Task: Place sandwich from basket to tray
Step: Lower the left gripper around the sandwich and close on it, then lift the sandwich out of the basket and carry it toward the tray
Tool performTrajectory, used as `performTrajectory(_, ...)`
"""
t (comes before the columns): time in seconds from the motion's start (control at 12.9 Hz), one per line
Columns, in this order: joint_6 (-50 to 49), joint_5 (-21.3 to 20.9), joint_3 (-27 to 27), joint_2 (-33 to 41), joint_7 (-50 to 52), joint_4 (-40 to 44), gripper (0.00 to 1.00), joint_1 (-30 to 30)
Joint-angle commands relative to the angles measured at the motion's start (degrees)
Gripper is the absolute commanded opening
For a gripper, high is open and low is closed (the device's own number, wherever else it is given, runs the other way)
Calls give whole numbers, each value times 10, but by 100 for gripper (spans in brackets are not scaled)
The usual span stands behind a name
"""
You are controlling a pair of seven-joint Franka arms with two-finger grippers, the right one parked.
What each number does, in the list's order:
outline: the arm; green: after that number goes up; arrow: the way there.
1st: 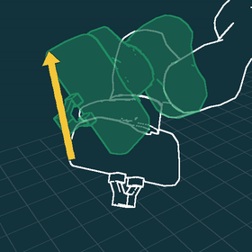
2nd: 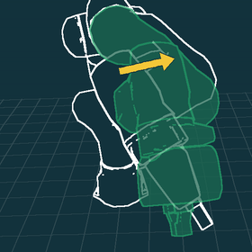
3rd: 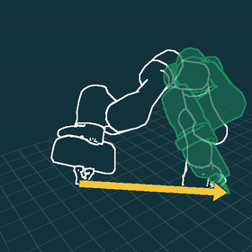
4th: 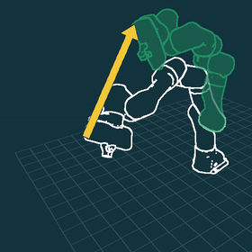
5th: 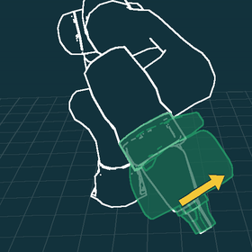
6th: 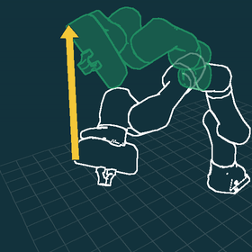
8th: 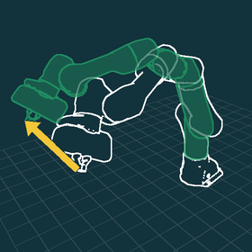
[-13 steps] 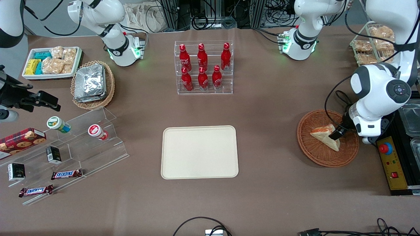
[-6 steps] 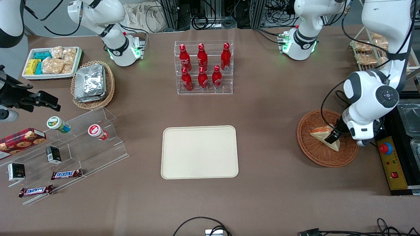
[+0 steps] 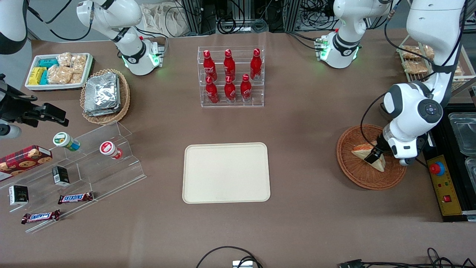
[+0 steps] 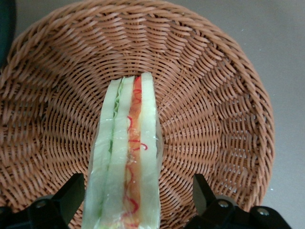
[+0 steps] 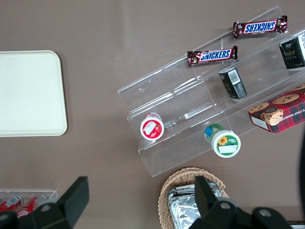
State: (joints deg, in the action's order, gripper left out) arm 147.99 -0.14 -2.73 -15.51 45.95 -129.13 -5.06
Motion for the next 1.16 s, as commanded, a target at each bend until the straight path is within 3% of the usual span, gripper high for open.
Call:
performTrajectory(0.0, 40, -11, 0, -8, 14, -18, 100, 1)
performTrajectory(0.08, 48, -11, 0, -10, 13, -22, 100, 1)
performTrajectory(0.15, 53, -14, 0, -11, 12, -26, 92, 1)
performTrajectory(0.23, 58, -18, 0, -9, 12, -31, 77, 1)
performTrajectory(0.39, 61, -19, 0, -8, 5, -33, 33, 1)
performTrajectory(0.46, 60, -19, 0, -6, 3, -33, 19, 1)
performTrajectory(0.54, 60, -19, 0, -3, 1, -34, 12, 1)
performTrajectory(0.85, 7, -21, -1, 29, -78, -30, 10, 1)
performTrajectory(1.08, -35, -21, -3, 63, -216, -28, 10, 1)
